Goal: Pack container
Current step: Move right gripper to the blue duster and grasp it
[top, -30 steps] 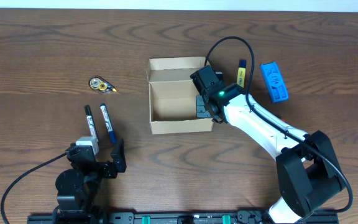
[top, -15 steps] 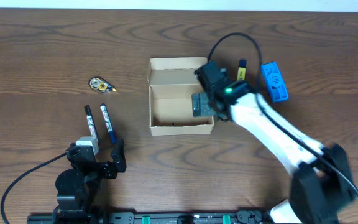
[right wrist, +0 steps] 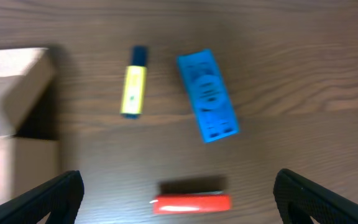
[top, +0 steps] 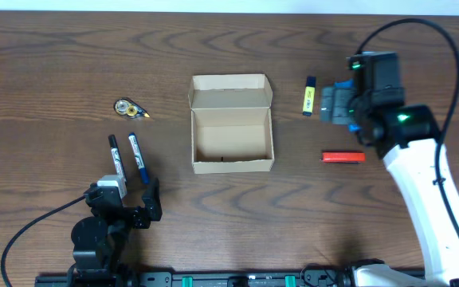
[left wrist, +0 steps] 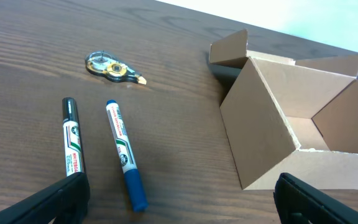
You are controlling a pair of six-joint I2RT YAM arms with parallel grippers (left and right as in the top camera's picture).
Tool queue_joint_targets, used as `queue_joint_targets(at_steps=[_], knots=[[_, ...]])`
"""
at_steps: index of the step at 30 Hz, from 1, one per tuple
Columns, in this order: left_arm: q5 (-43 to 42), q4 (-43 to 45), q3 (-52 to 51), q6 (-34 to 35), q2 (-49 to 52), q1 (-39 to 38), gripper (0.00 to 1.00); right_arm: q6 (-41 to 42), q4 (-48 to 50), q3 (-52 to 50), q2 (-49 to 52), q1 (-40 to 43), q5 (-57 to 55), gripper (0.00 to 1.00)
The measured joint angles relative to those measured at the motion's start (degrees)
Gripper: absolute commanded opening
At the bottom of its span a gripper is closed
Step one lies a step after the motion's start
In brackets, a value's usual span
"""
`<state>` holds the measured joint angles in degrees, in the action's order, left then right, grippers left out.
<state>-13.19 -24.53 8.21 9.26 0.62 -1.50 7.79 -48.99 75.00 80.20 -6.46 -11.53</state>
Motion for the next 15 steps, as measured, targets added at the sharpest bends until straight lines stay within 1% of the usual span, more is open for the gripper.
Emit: queue_joint_targets(at_steps=[4, 7, 11, 15], knots=[[0.0, 0.0, 0.0, 0.0, 0.0, 0.0, 0.95, -6.3, 3.1, 0.0, 2.8, 7.7, 3.7, 0.99], [0.0, 0.0, 0.0, 0.0, 0.0, 0.0, 0.95, -10.1, 6.2, 0.0, 6.4, 12.0, 6.0, 0.99], [0.0, 0.0, 0.0, 0.0, 0.0, 0.0, 0.95, -15.1, 10.2, 0.0, 12.1, 14.7, 8.3, 0.99], [0.0, 0.0, 0.0, 0.0, 0.0, 0.0, 0.95, -18.7, 14.2, -0.1, 18.3, 15.3, 9.5, 0.99]])
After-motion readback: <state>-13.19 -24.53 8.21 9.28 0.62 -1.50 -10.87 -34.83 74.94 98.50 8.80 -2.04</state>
